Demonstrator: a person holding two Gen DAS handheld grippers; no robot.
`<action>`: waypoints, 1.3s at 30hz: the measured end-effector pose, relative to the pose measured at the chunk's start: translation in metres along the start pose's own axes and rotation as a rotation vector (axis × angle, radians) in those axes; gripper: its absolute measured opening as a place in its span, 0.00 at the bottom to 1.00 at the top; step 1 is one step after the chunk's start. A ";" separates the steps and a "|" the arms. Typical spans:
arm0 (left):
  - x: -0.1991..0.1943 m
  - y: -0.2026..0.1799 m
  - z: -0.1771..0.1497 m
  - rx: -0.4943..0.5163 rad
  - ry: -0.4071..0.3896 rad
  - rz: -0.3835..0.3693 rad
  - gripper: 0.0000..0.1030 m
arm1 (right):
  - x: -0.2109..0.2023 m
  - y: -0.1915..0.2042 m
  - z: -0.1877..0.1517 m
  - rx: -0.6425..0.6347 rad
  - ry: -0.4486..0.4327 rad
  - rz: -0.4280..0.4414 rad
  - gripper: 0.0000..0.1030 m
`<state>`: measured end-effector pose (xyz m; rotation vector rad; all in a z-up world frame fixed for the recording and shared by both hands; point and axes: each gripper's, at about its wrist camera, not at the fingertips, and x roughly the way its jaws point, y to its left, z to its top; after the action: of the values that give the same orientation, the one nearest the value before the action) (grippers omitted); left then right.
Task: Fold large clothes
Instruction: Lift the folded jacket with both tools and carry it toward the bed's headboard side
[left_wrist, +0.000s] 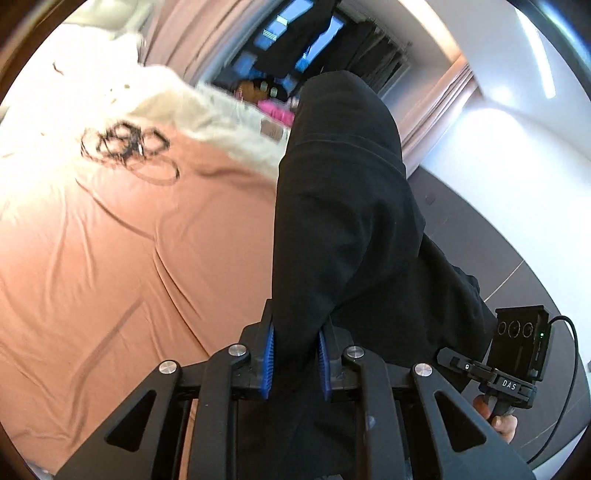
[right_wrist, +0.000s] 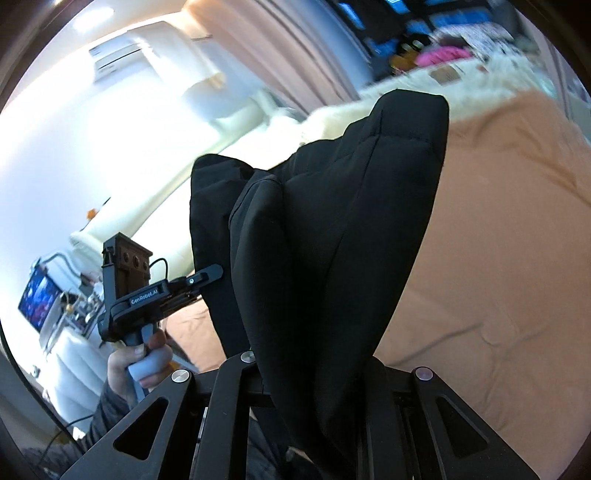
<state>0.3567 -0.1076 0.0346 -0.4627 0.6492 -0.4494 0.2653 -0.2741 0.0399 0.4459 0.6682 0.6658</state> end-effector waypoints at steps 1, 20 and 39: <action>-0.011 0.001 0.004 0.002 -0.015 0.001 0.20 | 0.000 0.010 0.004 -0.016 -0.007 0.006 0.15; -0.185 0.093 0.039 -0.027 -0.205 0.145 0.18 | 0.100 0.137 0.049 -0.176 0.021 0.170 0.15; -0.320 0.233 0.045 -0.093 -0.302 0.326 0.18 | 0.259 0.232 0.026 -0.246 0.155 0.349 0.15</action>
<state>0.2180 0.2615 0.0902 -0.4907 0.4423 -0.0376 0.3409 0.0636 0.0823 0.2856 0.6503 1.1089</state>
